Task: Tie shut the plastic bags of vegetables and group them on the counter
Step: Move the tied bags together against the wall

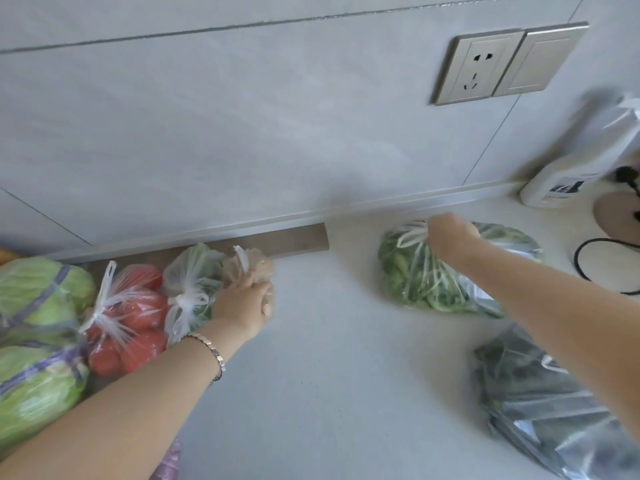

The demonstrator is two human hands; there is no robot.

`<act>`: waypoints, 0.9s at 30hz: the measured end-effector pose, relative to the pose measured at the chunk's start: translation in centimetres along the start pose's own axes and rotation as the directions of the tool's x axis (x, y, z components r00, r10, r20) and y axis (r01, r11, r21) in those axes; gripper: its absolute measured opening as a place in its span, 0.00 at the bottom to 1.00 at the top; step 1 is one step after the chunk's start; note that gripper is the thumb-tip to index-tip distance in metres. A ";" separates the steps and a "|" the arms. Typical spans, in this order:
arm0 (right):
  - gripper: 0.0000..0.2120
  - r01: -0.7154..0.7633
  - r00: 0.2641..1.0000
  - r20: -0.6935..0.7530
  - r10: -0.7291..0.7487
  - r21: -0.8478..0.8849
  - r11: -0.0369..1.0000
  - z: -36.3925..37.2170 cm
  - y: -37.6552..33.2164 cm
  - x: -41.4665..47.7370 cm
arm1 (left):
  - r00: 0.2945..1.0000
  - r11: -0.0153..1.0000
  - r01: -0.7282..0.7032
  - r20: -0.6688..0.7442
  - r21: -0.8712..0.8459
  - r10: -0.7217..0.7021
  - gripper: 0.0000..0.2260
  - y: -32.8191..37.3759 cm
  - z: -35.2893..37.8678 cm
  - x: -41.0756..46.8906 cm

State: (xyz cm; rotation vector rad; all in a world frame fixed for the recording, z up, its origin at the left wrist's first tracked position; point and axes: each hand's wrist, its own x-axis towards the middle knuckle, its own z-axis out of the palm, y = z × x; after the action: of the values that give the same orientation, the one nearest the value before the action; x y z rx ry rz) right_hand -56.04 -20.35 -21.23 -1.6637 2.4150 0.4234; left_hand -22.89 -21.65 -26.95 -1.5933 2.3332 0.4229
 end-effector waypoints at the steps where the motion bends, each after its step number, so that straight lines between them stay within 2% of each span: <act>1: 0.07 0.033 0.999 -0.039 -0.030 0.072 0.997 -0.9 -0.3 0.0 | 1.000 1.000 -0.010 -0.006 -0.008 0.010 0.20 -0.2 0.0 -0.1; 6: 0.12 0.049 0.989 -0.145 0.025 0.481 0.875 -5.2 -3.8 -0.8 | 0.997 0.996 -0.042 -0.075 -0.081 0.036 0.21 -0.5 0.2 -0.5; 9: 0.07 0.054 0.993 -0.119 0.017 0.565 0.823 -5.1 -7.7 -1.7 | 0.998 0.992 -0.024 -0.062 -0.121 0.017 0.21 -0.5 0.3 -0.8; 12: 0.13 0.013 1.000 -0.015 -0.005 0.636 0.772 -3.8 -12.8 -3.0 | 0.996 0.996 -0.044 -0.082 -0.083 0.038 0.19 -0.7 0.6 -1.2; 14: 0.13 -0.007 1.000 -0.007 0.016 0.676 0.737 -3.9 -15.3 -3.5 | 0.996 0.996 -0.053 -0.079 -0.075 0.047 0.19 -1.1 0.6 -1.5; 18: 0.14 -0.089 0.996 0.053 0.073 0.663 0.743 -4.0 -16.4 -3.6 | 0.999 0.998 -0.044 -0.012 -0.051 0.044 0.19 -1.3 0.0 -2.4; 21: 0.19 -0.029 0.999 0.050 -0.011 0.733 0.679 -4.2 -15.2 -5.3 | 1.000 1.000 -0.003 -0.002 -0.022 0.003 0.14 -0.4 -1.6 -3.4; 23: 0.19 0.058 0.994 0.029 -0.109 0.691 0.720 -4.2 -13.1 -7.1 | 1.000 0.999 -0.018 -0.013 0.050 0.019 0.10 0.8 -2.9 -4.4; 25: 0.16 0.136 0.983 0.018 -0.180 0.585 0.799 -3.5 -9.5 -9.5 | 0.998 0.995 -0.047 -0.032 0.084 0.050 0.09 2.7 -4.1 -5.6; 27: 0.13 0.107 0.991 0.021 -0.134 0.487 0.867 -2.2 -5.1 -11.5 | 0.996 0.993 -0.078 -0.040 0.092 0.082 0.10 4.8 -5.0 -6.5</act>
State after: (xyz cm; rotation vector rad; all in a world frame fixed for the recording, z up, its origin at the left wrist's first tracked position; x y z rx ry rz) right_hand -47.13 -12.68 -16.31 -1.5313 2.1224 -0.1522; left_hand -25.46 -16.37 -19.44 -1.4866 2.4188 0.2972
